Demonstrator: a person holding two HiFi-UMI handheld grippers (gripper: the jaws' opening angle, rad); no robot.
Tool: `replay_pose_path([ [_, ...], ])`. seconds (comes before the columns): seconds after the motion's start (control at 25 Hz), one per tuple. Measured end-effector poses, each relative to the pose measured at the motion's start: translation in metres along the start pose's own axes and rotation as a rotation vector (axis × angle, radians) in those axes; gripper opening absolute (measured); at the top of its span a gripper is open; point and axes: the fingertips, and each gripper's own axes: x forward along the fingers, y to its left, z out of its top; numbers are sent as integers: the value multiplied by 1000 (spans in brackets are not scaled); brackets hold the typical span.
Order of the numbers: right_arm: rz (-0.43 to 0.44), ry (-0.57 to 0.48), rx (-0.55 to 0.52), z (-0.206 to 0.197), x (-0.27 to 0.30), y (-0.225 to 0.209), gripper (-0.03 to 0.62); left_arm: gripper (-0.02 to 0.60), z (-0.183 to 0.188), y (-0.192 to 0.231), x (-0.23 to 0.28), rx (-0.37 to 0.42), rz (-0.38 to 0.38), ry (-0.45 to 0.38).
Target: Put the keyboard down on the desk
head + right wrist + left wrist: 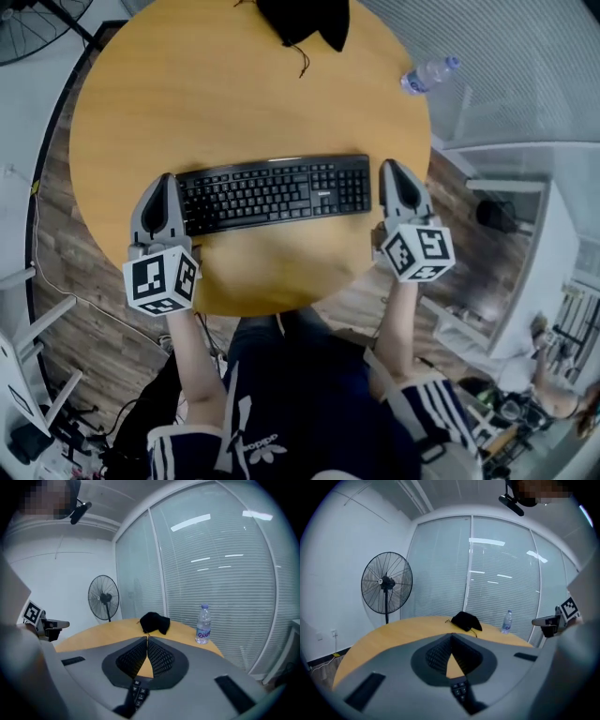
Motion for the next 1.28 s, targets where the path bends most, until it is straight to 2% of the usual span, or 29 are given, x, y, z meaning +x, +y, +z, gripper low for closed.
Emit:
replay_pose_path([
  [0.36, 79, -230, -38, 112, -77, 34, 6, 2, 111, -55, -63, 79, -93, -242],
  [0.64, 173, -387, 46, 152, -150, 58, 6, 3, 154, -84, -127, 24, -125, -370],
  [0.84, 177, -450, 63, 164, -193, 73, 6, 2, 172, -92, -165, 2, -149, -436],
  [1.04, 170, -428, 19, 153, -215, 87, 6, 2, 174, -95, -194, 20, -141, -466],
  [1.28, 144, -396, -23, 140, -228, 95, 6, 3, 171, -99, -214, -39, -141, -499],
])
